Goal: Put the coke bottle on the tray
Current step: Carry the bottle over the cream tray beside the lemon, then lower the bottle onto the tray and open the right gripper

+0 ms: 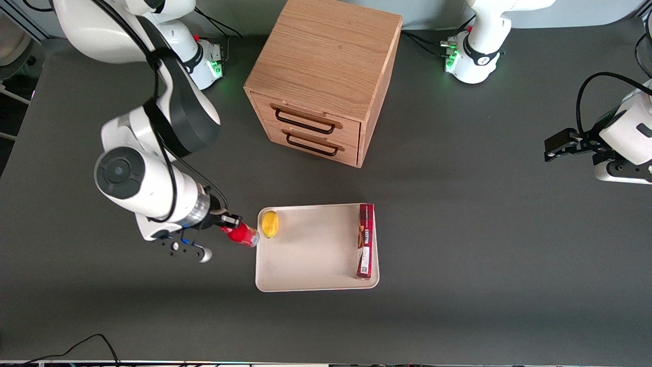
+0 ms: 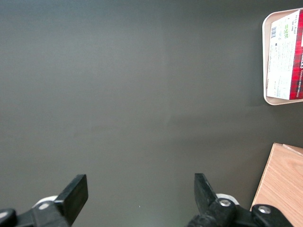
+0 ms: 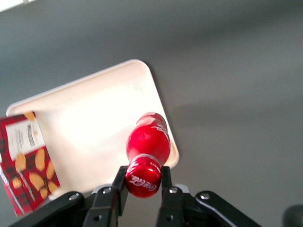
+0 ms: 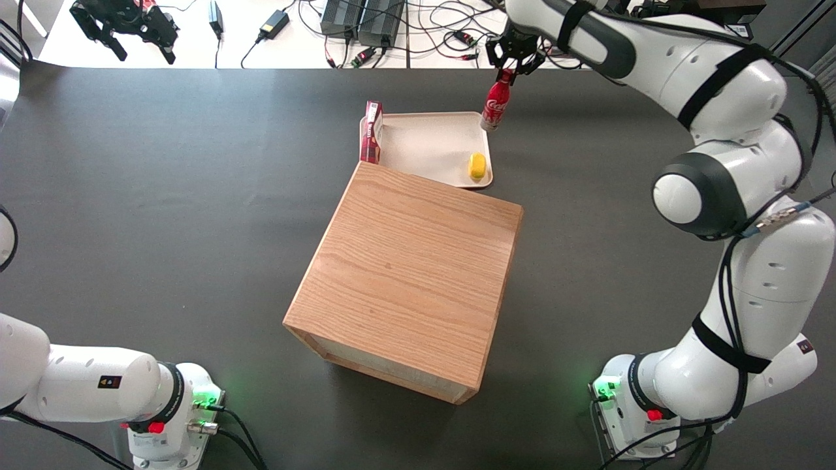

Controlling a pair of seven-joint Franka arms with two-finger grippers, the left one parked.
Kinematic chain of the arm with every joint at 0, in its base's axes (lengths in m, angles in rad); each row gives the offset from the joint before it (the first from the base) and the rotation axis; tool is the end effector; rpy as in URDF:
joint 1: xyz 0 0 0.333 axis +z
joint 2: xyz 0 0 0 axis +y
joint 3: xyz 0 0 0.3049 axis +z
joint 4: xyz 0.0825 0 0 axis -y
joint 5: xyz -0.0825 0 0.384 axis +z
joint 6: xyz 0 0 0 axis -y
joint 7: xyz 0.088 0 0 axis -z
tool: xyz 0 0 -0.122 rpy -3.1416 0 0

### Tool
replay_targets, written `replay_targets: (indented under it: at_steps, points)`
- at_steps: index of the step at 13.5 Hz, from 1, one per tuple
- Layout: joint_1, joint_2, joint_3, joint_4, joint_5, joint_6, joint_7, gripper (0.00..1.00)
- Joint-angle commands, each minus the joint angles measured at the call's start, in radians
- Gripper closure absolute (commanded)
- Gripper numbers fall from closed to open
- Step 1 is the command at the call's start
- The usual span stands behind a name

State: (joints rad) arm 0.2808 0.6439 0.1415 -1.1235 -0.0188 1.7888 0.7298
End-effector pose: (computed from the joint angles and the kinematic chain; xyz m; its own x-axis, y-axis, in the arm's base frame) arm 0.6792 0.2729 0.4162 0.9451 -0.3259 -0.0245 -0.3268 -0.9427 -0.0670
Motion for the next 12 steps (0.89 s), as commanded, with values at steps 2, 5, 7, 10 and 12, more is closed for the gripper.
replay_targets:
  at_steps: [2, 5, 7, 10, 12]
  points:
    - [0.110, 0.104, -0.106, 0.067, -0.036, 0.147, 0.118, 1.00]
    - [0.140, 0.151, -0.143, 0.067, -0.038, 0.208, 0.138, 1.00]
    - [0.146, 0.164, -0.143, 0.064, -0.039, 0.228, 0.145, 1.00]
    - [0.147, 0.187, -0.143, 0.060, -0.058, 0.261, 0.166, 1.00]
    - [0.147, 0.192, -0.143, 0.060, -0.062, 0.262, 0.174, 1.00]
